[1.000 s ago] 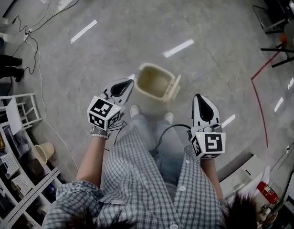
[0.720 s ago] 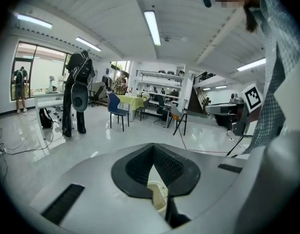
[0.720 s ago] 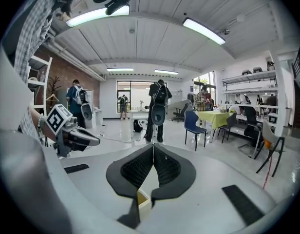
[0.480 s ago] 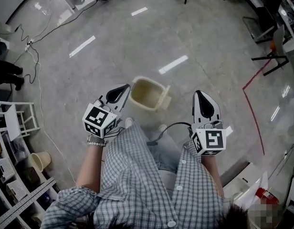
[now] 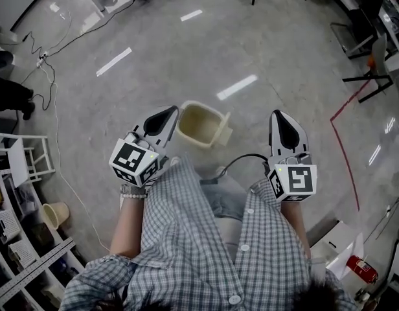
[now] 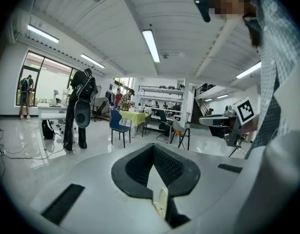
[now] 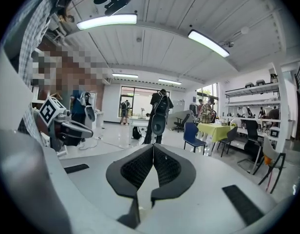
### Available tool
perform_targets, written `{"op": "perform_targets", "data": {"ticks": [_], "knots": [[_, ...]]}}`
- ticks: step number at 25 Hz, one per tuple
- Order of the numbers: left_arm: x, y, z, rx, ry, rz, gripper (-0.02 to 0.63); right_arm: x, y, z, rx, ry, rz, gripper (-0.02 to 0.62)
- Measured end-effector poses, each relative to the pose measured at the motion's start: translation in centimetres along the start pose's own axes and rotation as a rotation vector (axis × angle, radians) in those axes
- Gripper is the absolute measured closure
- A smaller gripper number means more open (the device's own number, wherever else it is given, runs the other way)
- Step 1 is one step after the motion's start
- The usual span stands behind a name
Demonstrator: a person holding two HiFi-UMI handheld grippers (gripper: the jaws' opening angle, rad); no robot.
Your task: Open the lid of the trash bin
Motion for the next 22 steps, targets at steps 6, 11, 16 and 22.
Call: {"op": "perform_targets", "data": {"ticks": [6,11,16,22], "knots": [[0.0,0.7,-0.3,-0.019,0.024,-0.001,0.601,0.0,0.2,0.6,-0.001,0.026,-0.014,0.575],[0.0,0.6,-0.2,-0.016,0.036,-0.002,0.601,-0.1,0.3,0.9,0.0,0.042,-0.02,0.575],[-0.1,0.5,-0.3,-0.012,0.043,0.003,0.601,0.1,0.2,1.0,0.001,0.053,-0.024,0.575],[-0.4,0.2,-0.3,-0.007,0.038,-0.001,0.601,0.3,0.1,1.1,0.007,0.061,-0.025,0.575]]}}
Point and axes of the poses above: the fingertips, and each gripper's own axes: z forward along the fingers, x to its left, y out of its top, the point moved 2 cm from there along -z, backward along the fingers, and after that the axes turned 11 degrees about y, right-handed, at the moved point
